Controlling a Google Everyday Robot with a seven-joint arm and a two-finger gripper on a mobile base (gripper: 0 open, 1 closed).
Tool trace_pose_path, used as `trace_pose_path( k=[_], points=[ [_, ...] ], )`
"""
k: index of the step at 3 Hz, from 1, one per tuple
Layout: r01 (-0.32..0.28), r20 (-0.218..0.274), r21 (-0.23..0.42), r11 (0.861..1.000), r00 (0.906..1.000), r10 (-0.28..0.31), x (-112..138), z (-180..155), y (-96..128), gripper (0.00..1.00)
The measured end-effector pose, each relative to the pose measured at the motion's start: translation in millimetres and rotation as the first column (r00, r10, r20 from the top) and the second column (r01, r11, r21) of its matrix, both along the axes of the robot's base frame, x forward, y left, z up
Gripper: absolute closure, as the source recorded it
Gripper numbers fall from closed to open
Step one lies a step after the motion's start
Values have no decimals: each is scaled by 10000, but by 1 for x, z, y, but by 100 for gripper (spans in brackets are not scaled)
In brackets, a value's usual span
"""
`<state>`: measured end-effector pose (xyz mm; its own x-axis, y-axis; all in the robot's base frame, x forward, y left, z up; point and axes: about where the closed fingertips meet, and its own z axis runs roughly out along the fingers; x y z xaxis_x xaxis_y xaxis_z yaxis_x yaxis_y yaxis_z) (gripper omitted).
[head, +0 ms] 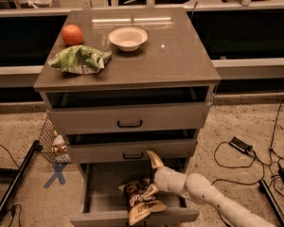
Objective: Place brown chip bag into bottom drawer
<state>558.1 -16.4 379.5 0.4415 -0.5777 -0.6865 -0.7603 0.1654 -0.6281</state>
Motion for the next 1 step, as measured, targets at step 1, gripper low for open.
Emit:
trace_pose_path(
  k=[1],
  points=[
    [419, -158, -136, 9990, 9990, -421, 0, -1, -13, 0]
  ],
)
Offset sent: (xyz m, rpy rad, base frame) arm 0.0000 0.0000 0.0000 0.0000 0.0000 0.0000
